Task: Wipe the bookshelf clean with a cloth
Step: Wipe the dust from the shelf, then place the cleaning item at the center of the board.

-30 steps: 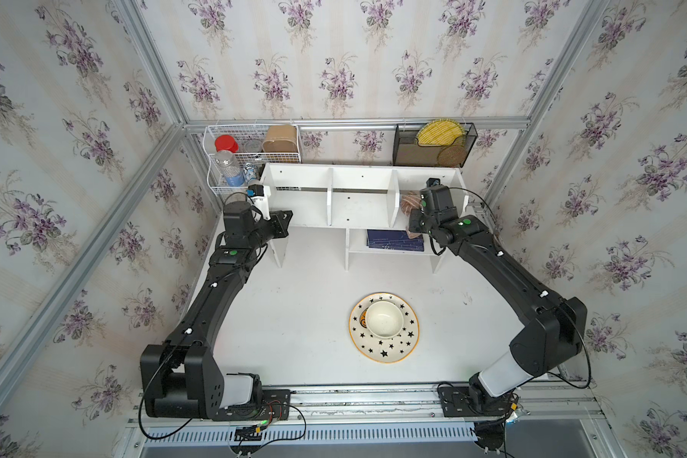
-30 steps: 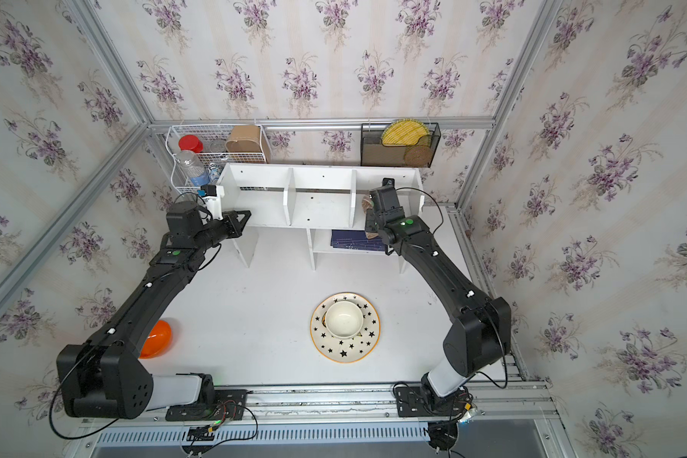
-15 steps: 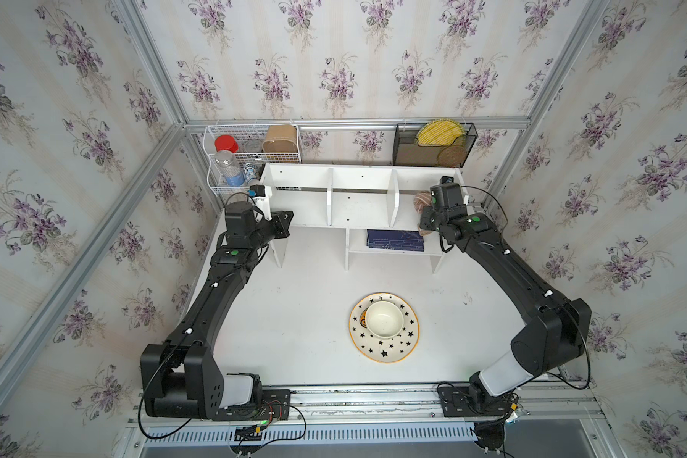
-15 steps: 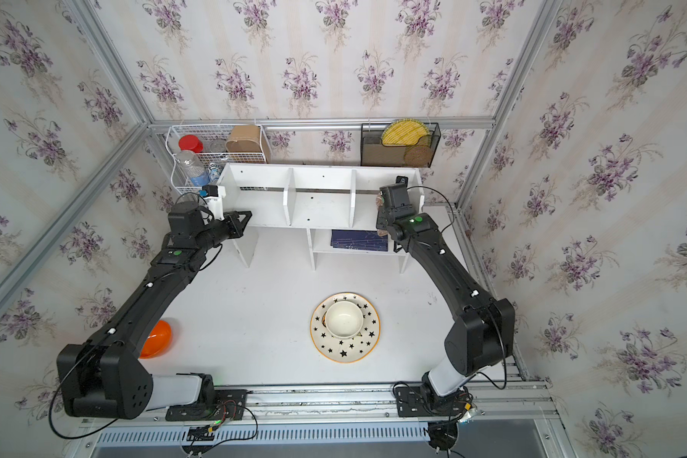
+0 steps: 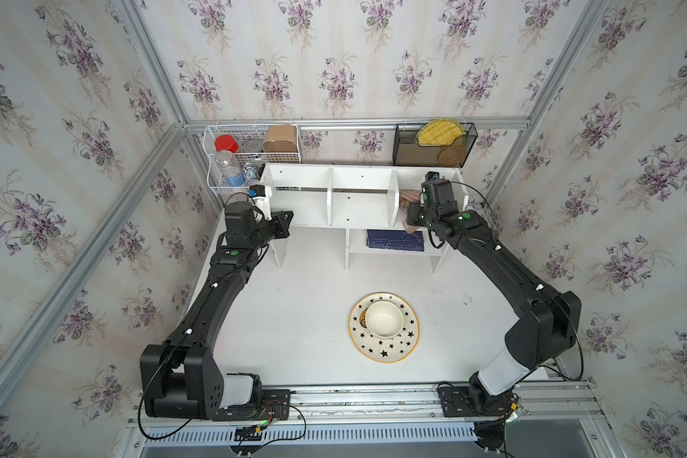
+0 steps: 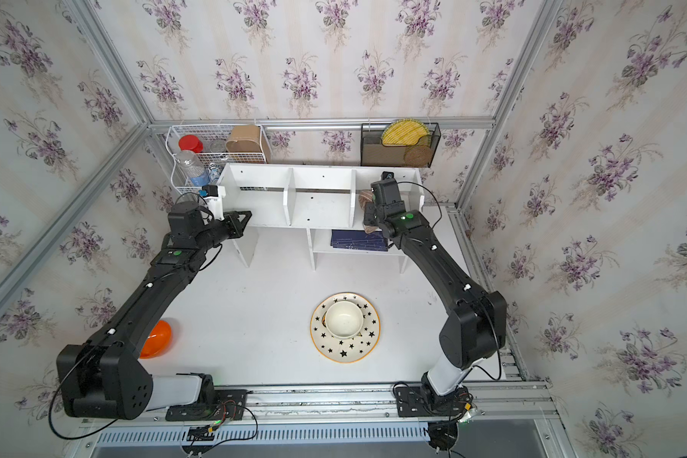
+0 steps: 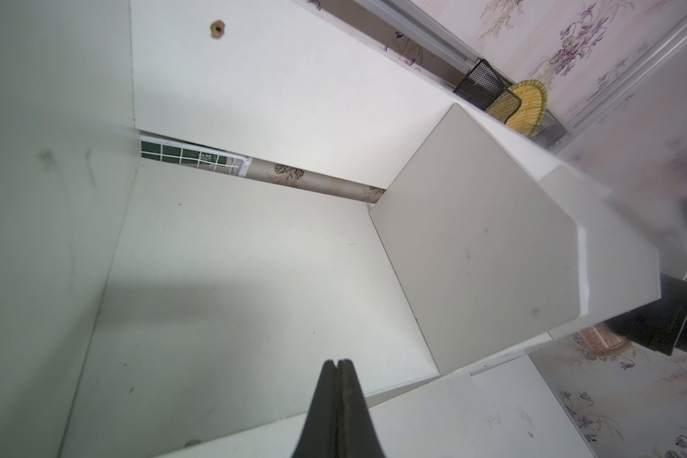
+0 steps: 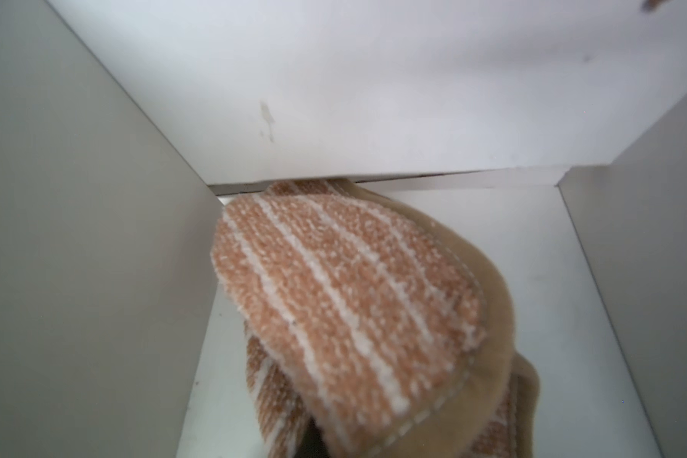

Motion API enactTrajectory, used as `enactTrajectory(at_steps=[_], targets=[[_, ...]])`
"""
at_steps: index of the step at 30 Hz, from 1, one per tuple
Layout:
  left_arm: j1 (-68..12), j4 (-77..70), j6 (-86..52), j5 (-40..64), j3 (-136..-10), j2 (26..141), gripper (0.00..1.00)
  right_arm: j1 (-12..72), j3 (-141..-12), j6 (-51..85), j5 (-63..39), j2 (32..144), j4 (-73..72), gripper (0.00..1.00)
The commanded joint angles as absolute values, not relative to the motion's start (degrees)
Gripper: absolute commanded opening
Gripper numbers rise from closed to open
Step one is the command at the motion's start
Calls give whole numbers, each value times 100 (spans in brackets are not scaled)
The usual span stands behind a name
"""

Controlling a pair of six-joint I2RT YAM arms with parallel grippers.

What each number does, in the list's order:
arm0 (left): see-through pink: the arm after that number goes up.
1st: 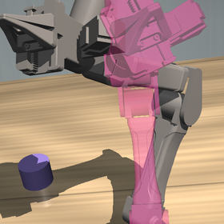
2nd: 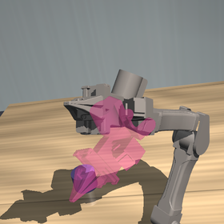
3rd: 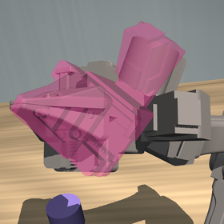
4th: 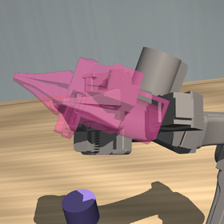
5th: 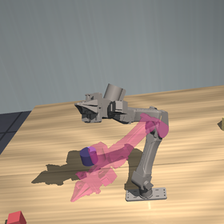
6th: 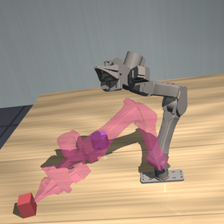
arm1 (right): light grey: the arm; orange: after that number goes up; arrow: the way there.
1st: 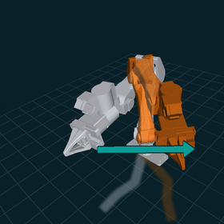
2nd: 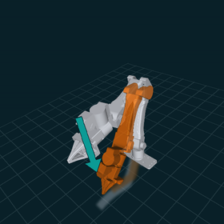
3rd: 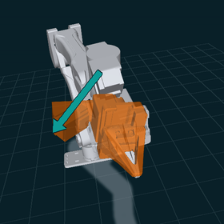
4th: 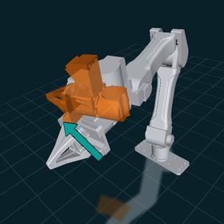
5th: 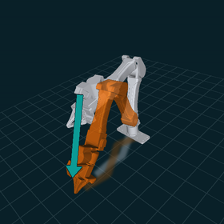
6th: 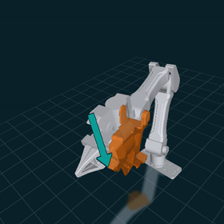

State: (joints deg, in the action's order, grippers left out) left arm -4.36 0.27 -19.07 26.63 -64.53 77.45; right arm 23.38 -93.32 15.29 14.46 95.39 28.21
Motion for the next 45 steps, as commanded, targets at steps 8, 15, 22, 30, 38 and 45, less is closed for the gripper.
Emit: enactTrajectory(at_steps=[8,15,22,30,38,45], targets=[[-466,-11,-1835,2651,-6445,7710,0,2123,-8662,1304,1982,8974,2872,0],[-488,107,-1785,2468,-6447,7653,0,2663,-7260,1257,1417,6744,2508,0],[-492,283,-1759,2264,-6534,7574,21,2686,-6125,1522,1138,5129,3258,0],[-477,1054,-1698,935,-6533,6888,77,2647,-4953,2402,1774,5502,3285,0],[-475,1860,-1714,-136,-5970,5842,82,1906,-3704,2714,1008,7245,1363,2],[-481,2136,-1649,-1366,-5332,5334,83,1837,-3496,2630,891,6967,1050,82]])
